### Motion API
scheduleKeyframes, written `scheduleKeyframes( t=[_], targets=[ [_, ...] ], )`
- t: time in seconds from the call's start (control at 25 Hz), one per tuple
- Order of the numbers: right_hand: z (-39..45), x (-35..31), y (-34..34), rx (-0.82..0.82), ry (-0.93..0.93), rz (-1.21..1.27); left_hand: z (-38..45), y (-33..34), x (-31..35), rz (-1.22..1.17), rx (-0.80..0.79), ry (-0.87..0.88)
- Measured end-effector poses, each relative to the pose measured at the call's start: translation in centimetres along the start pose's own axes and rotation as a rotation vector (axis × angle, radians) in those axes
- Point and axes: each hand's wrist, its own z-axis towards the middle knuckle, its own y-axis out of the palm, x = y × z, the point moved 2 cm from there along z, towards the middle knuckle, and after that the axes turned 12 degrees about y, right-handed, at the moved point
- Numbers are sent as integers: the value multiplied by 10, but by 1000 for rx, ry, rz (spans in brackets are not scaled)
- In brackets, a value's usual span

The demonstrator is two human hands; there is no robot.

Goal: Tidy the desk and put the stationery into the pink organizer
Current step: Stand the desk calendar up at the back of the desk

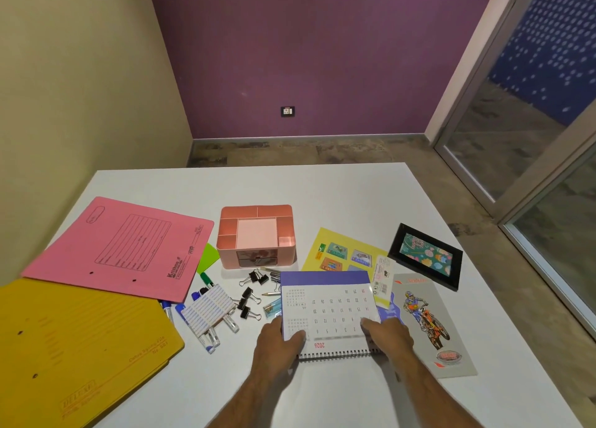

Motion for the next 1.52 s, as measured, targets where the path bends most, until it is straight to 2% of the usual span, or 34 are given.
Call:
scheduleKeyframes(
  t=[0.2,0.48,0.64,0.76,0.84,0.96,1.08,1.2,1.32,1.52],
  targets=[
    [-31,-11,-14,-109,32,367,0,-10,4,-55,111,17],
    [-30,-20,-26,-127,52,561,14,-25,3,-79,189,21],
    [-55,-40,-40,-1,-104,694,13,-32,12,-190,240,47],
    [-65,-52,-52,84,-206,770,11,-42,25,-310,161,112],
    [-74,-61,-59,105,-239,841,15,-52,31,-207,157,217],
    [-91,-77,-69,128,-361,935,24,-65,42,-1,294,350],
    [-104,-92,-73,49,-486,1017,27,-74,61,-144,334,362],
    [-109,-102,-69,-59,-556,957,29,-79,65,-335,372,337],
    [-114,-101,-59,26,-590,765,32,-82,52,-472,397,270],
    [-115,-97,-41,46,-594,715,30,-91,44,-522,464,221]
  ],
)
